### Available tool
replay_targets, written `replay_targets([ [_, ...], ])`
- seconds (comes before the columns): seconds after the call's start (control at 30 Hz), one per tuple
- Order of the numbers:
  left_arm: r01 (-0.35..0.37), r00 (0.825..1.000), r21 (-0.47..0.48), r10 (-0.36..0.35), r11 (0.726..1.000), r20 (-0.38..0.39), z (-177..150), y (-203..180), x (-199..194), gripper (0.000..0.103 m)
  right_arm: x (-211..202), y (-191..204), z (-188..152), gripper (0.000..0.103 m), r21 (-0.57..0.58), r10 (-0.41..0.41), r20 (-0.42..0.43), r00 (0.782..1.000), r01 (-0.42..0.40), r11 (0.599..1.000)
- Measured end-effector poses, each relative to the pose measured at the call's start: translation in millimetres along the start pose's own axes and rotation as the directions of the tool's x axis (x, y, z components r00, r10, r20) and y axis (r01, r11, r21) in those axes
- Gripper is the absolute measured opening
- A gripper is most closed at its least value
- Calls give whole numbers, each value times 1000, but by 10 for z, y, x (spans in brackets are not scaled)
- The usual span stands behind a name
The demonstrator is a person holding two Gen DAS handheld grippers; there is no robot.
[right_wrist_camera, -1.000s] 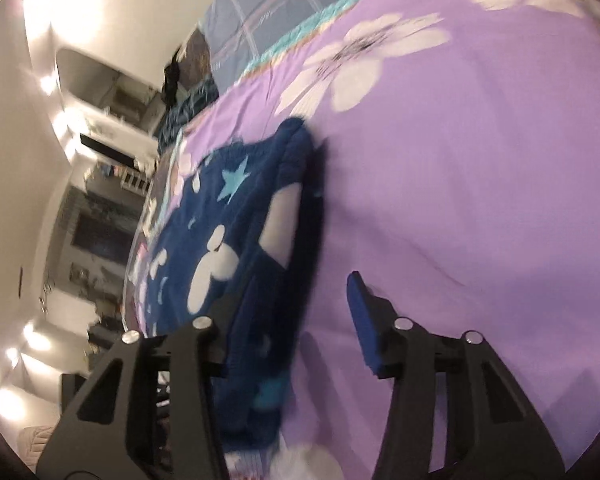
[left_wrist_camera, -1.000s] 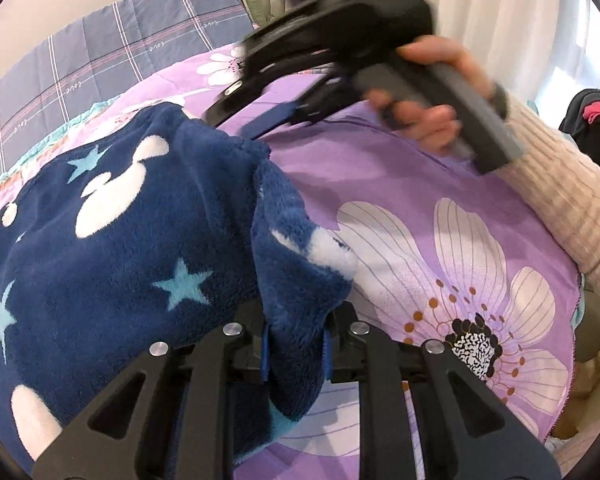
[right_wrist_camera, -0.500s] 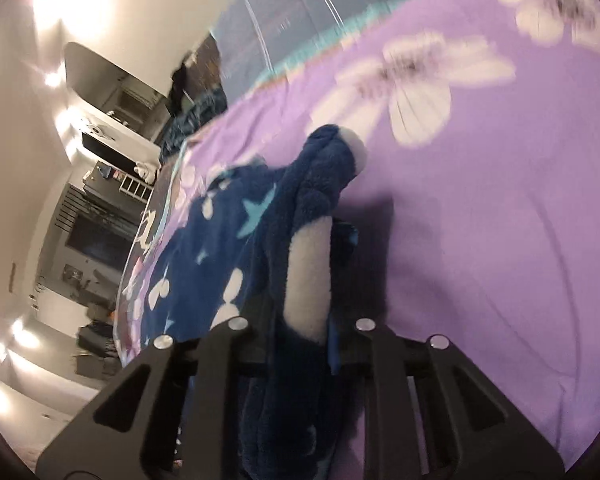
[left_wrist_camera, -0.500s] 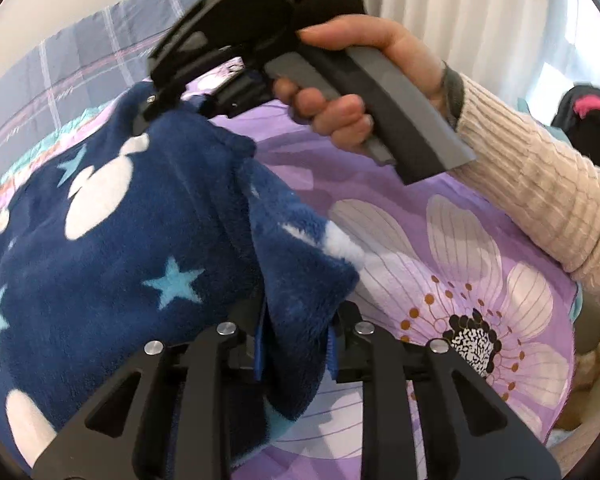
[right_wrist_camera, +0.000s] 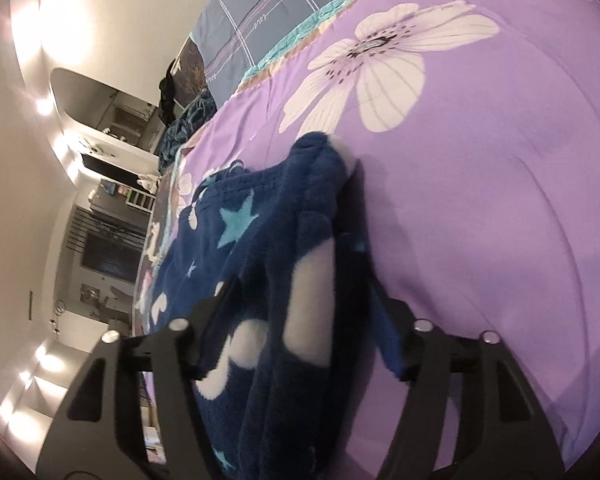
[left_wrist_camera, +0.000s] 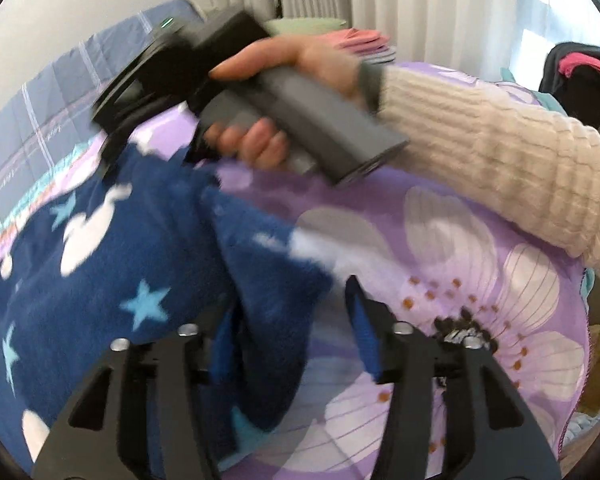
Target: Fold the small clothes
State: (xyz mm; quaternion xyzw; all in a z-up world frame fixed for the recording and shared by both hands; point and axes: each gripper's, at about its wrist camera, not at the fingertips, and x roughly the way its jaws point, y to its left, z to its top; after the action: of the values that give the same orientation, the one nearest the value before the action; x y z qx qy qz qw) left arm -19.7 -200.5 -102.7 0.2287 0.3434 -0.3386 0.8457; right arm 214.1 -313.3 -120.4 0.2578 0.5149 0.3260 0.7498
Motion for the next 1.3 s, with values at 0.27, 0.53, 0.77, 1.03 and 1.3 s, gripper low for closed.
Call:
replay_targets([
  [0.27, 31, 999, 13, -31, 999, 25, 56, -13, 58, 27, -146, 431, -23, 20, -181, -69, 142, 988, 94, 979],
  [0.53, 34, 999, 20, -34, 999, 0, -20, -73, 135, 31, 9, -8, 33, 26, -65, -170, 159, 973, 182, 981],
  [0.77, 19, 1000, 22, -20, 1000, 3, -1, -123, 104, 35, -620, 325, -222, 39, -93, -174, 282, 944, 207, 974],
  [1.03, 62, 998, -90, -62, 994, 5, -105, 28, -123, 35, -315, 335, -1030, 51, -233, -331, 126, 935, 352, 906],
  [1.3, -34, 995, -309, 62, 951, 84, -773, 518, -1007, 46, -360, 623, -1076, 55, -198, -441, 229, 868, 485, 852],
])
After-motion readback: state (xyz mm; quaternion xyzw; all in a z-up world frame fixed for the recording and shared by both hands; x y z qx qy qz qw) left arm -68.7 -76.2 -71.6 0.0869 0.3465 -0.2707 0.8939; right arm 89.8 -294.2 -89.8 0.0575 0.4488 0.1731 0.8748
